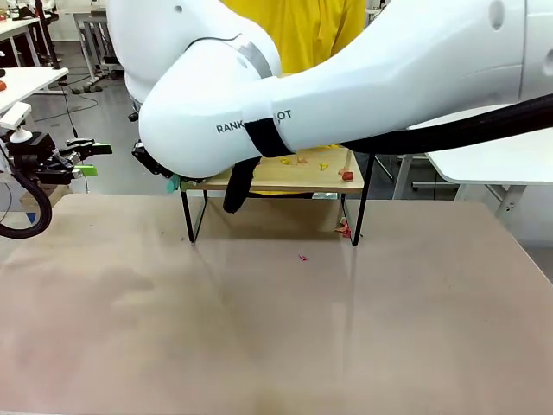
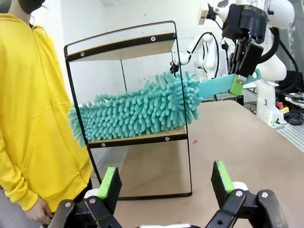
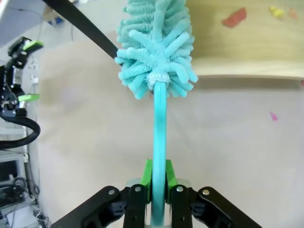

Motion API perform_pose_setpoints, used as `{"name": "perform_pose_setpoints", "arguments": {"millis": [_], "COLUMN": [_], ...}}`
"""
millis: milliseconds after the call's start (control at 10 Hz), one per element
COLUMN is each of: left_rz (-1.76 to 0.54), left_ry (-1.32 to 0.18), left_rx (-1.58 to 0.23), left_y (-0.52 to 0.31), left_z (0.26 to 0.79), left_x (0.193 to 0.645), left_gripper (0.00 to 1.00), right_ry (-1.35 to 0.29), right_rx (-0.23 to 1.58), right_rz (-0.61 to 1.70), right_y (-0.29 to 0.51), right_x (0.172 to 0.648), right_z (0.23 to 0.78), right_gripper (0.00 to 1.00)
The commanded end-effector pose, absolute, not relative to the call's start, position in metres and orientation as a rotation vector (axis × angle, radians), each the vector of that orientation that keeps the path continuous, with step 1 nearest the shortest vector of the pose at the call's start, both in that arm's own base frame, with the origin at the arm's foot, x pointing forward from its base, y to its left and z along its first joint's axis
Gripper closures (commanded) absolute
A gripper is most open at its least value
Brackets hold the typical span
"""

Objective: Clean the shelf.
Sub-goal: Clean the specific section of the Shelf indicated by the human with the Duster.

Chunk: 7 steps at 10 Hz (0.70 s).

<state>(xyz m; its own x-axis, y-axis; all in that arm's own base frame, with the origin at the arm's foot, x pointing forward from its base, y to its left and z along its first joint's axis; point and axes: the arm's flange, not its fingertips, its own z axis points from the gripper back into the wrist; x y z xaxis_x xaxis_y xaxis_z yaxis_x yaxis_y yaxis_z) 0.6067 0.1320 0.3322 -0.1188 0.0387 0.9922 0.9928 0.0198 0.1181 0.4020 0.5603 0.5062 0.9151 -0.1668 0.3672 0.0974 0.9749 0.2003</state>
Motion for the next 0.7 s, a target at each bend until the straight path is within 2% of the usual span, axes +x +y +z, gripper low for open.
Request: {"name": "perform_pose_setpoints", "arguments": {"millis": [0,100,200,400,600], "left_rz": [-1.276,-1.276,-1.276,-1.276,-1.276], "left_ry": [-1.348,-1.348,-1.348,-1.348,-1.348], "left_rx": [-1.168,-1.168,-1.168,-1.168,-1.168], "left_y": [0.131,0.131,0.131,0.131,0.131], "left_z": [0.335,0.335,0.335,0.335,0.335], "left_x": [0.605,0.605,0.605,0.605,0.605], "left_gripper": [0.0,0.0,0.0,0.0,0.0], "right_ry": [-0.333,-0.275,-0.363,-0.363,-0.268], "right_rx": [0.169,0.166,0.177,0.177,0.158], "right_rz": [-0.122,-0.091,-0.141,-0.141,-0.149], "right_y": [0.547,0.545,0.558,0.558,0.522], "right_x": [0.402,0.399,0.404,0.404,0.417], "right_z": [0.51,0.511,0.505,0.505,0.502], "right_gripper": [0.87,0.87,0.87,0.87,0.87]}}
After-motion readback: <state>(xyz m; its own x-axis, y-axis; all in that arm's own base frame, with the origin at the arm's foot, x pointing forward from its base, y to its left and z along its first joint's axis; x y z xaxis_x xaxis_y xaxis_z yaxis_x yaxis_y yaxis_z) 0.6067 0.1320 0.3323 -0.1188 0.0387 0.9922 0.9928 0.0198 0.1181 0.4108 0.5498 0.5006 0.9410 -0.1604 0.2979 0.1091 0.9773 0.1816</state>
